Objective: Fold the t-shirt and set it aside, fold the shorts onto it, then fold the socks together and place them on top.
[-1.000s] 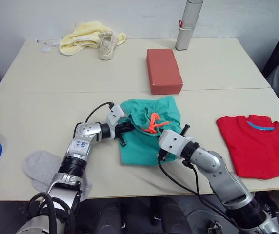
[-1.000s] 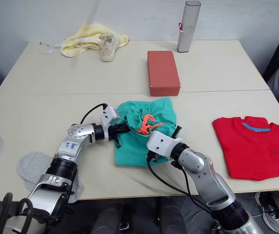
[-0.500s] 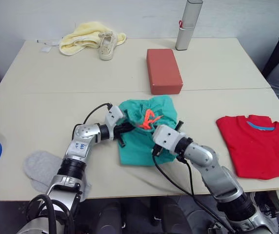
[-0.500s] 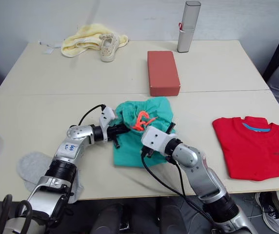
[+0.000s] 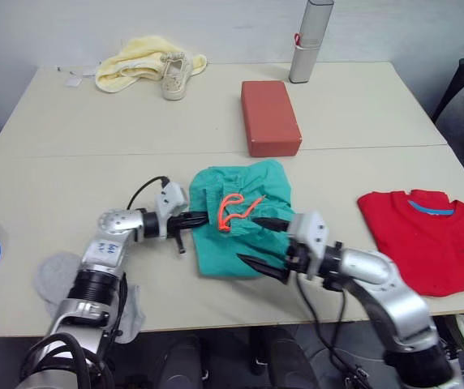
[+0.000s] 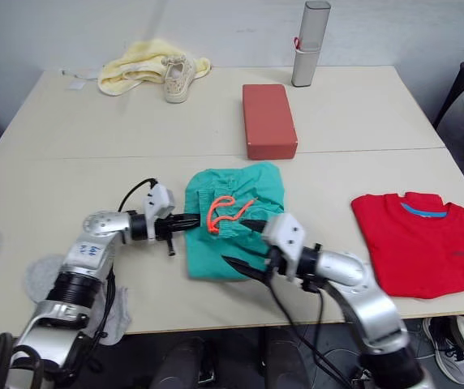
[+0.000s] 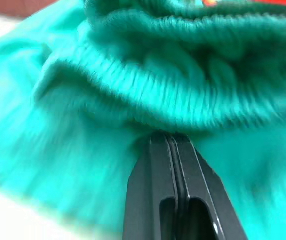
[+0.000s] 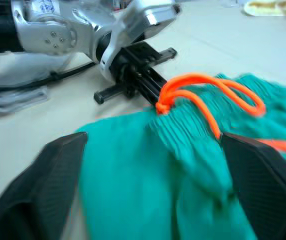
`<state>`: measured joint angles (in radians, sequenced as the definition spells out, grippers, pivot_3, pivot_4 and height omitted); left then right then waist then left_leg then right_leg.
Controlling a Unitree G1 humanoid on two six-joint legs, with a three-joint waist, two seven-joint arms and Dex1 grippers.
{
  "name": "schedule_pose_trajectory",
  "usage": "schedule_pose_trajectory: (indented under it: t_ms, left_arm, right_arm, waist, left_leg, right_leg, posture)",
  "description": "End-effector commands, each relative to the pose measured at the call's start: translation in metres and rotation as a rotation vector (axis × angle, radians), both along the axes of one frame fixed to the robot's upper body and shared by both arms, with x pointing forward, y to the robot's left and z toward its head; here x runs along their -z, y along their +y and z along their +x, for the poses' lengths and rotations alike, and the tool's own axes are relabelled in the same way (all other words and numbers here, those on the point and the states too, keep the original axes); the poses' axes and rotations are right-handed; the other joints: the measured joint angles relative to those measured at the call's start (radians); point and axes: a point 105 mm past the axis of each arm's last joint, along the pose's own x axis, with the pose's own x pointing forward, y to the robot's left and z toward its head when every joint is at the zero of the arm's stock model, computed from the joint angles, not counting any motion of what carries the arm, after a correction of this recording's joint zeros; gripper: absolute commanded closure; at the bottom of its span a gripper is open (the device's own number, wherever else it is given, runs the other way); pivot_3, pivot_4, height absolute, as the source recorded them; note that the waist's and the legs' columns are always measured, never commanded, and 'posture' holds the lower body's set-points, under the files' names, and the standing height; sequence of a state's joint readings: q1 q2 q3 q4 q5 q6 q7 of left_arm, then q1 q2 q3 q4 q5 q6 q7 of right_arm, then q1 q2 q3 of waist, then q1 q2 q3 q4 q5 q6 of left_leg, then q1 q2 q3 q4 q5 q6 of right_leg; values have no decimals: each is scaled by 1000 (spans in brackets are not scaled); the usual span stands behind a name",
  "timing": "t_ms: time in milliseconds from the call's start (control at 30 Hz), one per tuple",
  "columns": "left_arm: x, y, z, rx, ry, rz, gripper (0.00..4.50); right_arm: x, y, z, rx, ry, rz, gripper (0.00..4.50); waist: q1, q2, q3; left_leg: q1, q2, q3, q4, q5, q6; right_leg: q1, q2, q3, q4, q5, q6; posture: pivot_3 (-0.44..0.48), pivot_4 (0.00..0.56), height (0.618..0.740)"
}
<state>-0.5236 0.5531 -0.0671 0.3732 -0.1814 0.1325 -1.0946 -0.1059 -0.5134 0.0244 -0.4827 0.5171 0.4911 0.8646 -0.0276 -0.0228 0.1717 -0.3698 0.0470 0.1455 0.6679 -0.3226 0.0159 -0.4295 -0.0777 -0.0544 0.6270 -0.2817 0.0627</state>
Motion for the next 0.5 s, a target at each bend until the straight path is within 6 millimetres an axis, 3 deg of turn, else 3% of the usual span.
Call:
schedule_pose_trajectory:
  t_ms: [33, 133, 233, 333, 433, 500]
  left_arm:
    - [-29, 14, -6, 99, -15, 15, 4500]
    - [-55, 11, -11, 174, -15, -42, 4500]
    - [-85, -3, -12, 244, -54, -145, 4500]
    - [-102, -33, -12, 303, -93, -255, 4500]
    - [-98, -67, -6, 316, -116, -274, 4500]
    - [-93, -85, -1, 299, -107, -298, 4500]
  right_arm:
    - [-29, -22, 5, 14, 54, 161, 9]
    - [-38, -38, 24, 91, 77, 263, 9]
    - [-35, -44, 39, 115, 47, 241, 629]
    - [-25, -44, 65, 185, -34, 138, 1695]
    - [-12, -34, 85, 225, -88, 47, 2746]
    - [5, -23, 86, 187, -108, -47, 3504]
  waist:
    - [-1, 0, 0]
    - [1, 0, 0]
    - [5, 0, 0]
    - [5, 0, 0]
    - [3, 0, 0]
    - [2, 0, 0]
  left_leg:
    - [0, 0, 0, 0, 0, 0]
    - [1, 1, -1, -1, 0, -1]
    - [-1, 0, -2, -1, 0, -2]
    - [-1, -1, -1, 0, 0, -1]
    - [-1, -2, 1, 2, 0, 0]
    - [-1, -2, 2, 3, 0, 0]
  right_leg:
    - [0, 0, 0, 0, 0, 0]
    - [0, 0, -1, 1, -1, -2]
    - [0, 0, -2, 0, -1, -2]
    - [0, 0, -2, 0, -1, -1]
    - [0, 0, 0, 0, 0, 1]
    - [0, 1, 1, 0, 1, 1]
  posture:
    - [0, 150, 740]
    - [0, 150, 740]
    - [0, 150, 740]
    - [0, 150, 740]
    - [0, 150, 740]
    - [0, 150, 740]
